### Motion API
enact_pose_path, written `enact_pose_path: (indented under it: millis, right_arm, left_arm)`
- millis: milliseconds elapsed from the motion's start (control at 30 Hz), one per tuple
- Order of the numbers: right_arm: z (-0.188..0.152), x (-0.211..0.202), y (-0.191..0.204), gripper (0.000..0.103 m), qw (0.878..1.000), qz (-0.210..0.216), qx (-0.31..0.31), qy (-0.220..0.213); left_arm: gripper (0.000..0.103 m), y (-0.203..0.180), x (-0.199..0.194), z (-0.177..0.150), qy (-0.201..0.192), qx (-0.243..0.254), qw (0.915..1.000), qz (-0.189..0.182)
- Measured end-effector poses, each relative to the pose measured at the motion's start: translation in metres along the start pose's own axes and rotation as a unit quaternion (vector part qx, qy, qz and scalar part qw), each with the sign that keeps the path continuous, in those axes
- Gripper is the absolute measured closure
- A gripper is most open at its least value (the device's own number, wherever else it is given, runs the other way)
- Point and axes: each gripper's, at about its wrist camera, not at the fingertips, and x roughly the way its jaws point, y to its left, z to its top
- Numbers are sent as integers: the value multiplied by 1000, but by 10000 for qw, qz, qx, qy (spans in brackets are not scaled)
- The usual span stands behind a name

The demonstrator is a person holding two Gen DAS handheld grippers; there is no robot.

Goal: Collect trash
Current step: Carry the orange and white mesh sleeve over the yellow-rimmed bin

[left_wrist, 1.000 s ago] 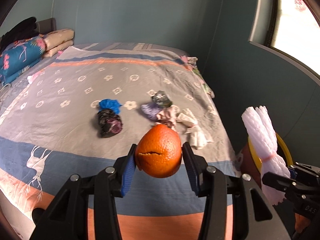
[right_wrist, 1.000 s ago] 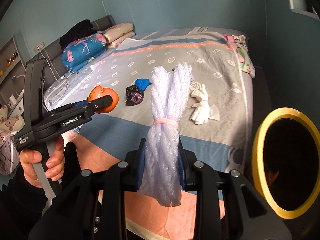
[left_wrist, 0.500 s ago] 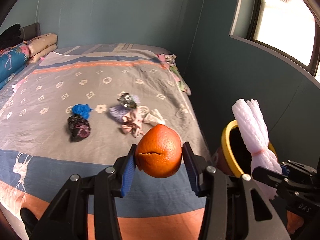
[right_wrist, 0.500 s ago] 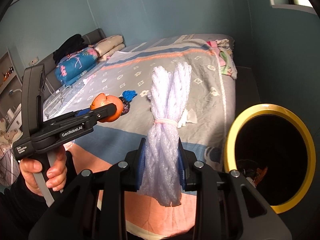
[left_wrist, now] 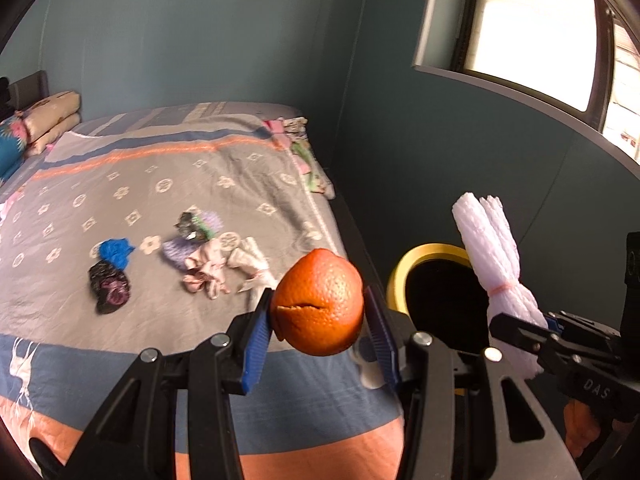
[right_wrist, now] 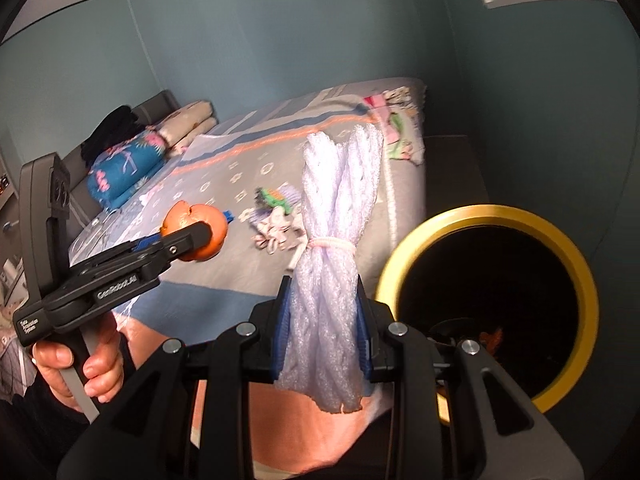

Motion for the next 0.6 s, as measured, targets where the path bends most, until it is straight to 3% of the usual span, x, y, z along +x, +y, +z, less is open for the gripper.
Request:
enact_pose_path:
  millis: [600]
  right_arm:
    - [10,-14,-77,76,9961,-645,583,-155]
  left_arm:
    - [60,-77,60,18,214,425,9962,-726]
